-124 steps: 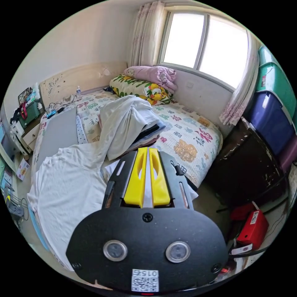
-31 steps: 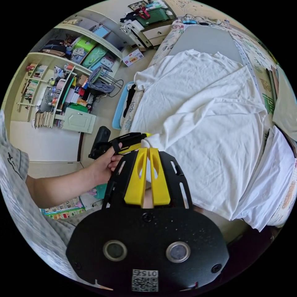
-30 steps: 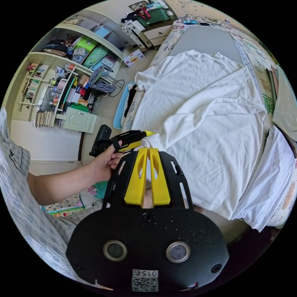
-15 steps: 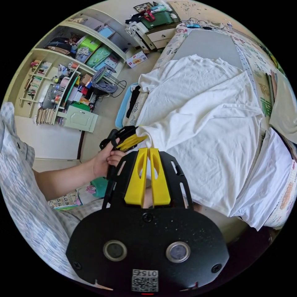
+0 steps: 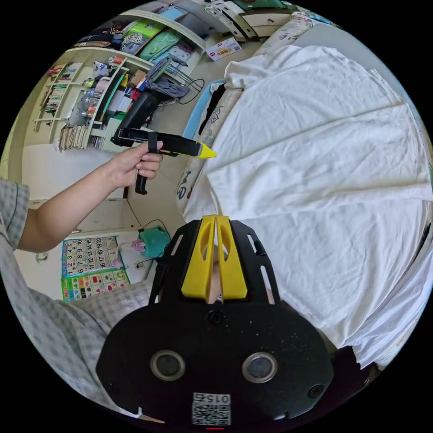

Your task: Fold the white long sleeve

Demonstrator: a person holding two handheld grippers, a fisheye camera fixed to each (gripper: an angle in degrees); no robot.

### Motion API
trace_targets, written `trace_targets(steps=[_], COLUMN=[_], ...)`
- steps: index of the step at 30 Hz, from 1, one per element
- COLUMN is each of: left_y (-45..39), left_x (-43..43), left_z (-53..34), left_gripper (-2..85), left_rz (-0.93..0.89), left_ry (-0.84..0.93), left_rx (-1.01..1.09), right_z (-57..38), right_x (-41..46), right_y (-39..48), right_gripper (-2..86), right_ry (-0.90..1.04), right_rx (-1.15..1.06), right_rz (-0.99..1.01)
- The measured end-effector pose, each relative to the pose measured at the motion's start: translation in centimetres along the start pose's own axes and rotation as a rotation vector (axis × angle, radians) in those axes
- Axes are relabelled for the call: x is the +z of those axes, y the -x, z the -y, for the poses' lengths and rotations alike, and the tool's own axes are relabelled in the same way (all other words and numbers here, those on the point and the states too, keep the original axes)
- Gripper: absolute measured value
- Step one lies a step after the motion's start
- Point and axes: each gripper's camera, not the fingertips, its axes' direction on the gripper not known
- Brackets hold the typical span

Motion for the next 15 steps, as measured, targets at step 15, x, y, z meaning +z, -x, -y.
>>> trace_targets(steps=[15], left_y=[-21.9], left_x=[9.3], left_z=[21.8], left_gripper=[8.2], left_rz=[0.067], left_ry=[-0.195], left_rx=[0.343], right_z=[-23.8], right_x=[-23.1], right_y=[-32.5], right_gripper=[9.5], right_ry=[-0.594], right_rx=[0.778], right_rz=[0.017])
